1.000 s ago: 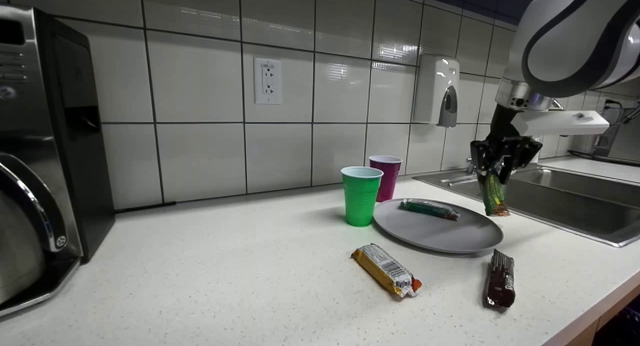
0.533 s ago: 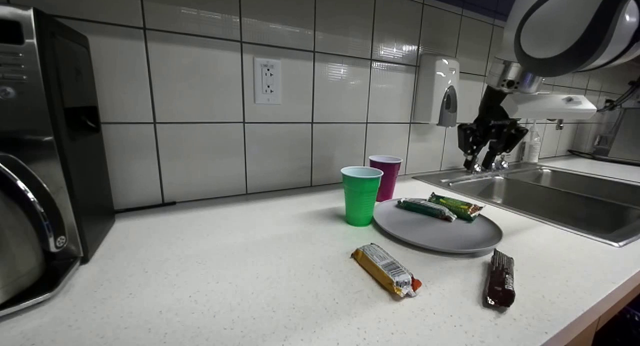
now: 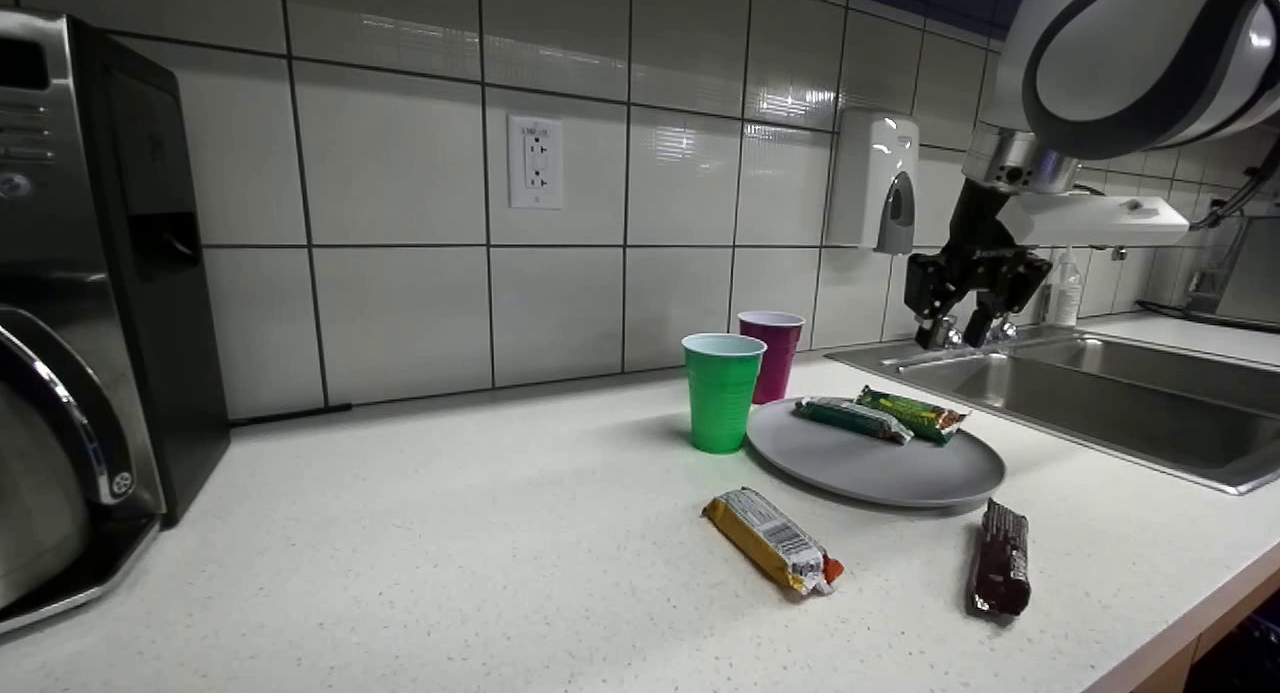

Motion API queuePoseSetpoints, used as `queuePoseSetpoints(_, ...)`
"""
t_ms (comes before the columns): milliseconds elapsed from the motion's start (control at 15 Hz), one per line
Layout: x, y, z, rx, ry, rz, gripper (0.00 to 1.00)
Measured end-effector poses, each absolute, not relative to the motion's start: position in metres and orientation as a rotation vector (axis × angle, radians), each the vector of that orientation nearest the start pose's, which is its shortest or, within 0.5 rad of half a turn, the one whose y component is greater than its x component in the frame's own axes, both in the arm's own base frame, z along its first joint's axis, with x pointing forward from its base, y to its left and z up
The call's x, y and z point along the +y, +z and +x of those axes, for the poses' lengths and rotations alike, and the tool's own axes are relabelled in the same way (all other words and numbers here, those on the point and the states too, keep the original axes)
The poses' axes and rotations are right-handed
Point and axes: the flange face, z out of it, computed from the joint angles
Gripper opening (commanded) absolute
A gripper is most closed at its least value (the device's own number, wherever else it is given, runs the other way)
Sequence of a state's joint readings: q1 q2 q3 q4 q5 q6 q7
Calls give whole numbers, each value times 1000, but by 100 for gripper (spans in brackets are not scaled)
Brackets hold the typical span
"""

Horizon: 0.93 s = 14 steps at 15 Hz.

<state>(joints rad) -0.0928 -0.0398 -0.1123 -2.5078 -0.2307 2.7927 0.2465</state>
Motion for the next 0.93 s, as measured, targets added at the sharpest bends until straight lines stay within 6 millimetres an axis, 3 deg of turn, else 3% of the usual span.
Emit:
queuePoseSetpoints(67, -89, 328, 482, 393, -515, -3179, 98)
queuePoseSetpoints(133, -89, 327, 481, 389, -505, -3182, 100)
queuePoseSetpoints(933, -92, 307, 465, 202, -243, -3155, 100)
